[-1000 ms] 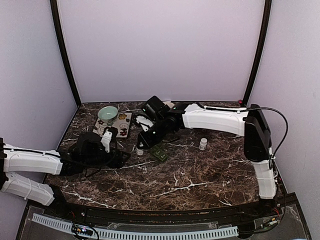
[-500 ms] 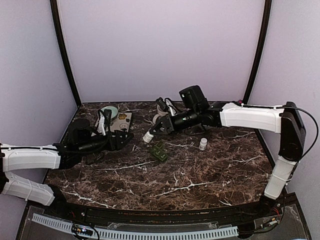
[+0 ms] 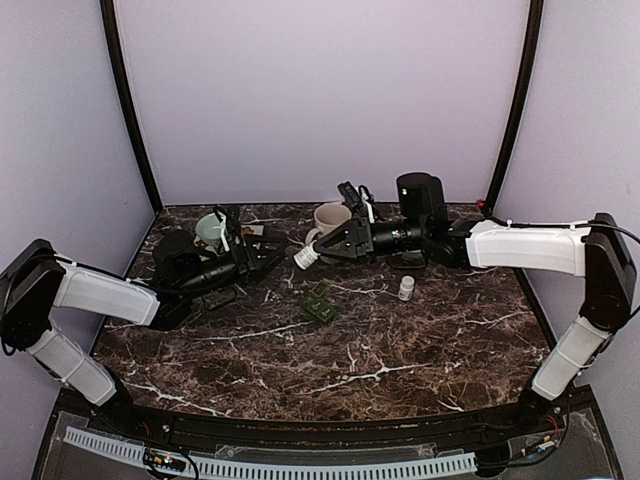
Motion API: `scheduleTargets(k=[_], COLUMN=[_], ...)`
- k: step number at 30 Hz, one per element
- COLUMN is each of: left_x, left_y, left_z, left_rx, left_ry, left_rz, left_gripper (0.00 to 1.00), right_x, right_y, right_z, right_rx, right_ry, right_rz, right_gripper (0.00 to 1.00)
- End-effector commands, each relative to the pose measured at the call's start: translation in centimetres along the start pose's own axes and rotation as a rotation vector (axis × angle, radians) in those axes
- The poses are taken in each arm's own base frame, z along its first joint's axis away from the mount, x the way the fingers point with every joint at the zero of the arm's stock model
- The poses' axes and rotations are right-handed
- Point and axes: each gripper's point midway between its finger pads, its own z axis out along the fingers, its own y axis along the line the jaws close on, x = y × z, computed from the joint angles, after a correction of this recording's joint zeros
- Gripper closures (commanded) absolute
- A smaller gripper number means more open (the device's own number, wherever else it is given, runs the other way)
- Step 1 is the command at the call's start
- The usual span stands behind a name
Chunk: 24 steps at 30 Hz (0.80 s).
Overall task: Sort the pills into containers
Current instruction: Pass from the right arm to the left
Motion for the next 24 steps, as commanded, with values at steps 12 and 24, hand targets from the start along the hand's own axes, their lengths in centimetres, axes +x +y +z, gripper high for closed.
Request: scheduleTargets(k=[12,24], left_x=[-1.0,-0.1], left_y=[-4.8,-5.4], left_z=[0.7,2.2], left_rx=[0.221,0.263], left_ry=[0.009,0.076], left_rz=[-0.032,-0.04], left_gripper=[0.41,0.41], right_x=[-1.5,-2.3], right_y=[1.2,0.9], right_z=[-0.4,0.3], right_rx=[-0.088,-0.111], right_ry=[-0.063,-0.069], right_rz=[-0.004,0.011], right_gripper=[1.0,1.0])
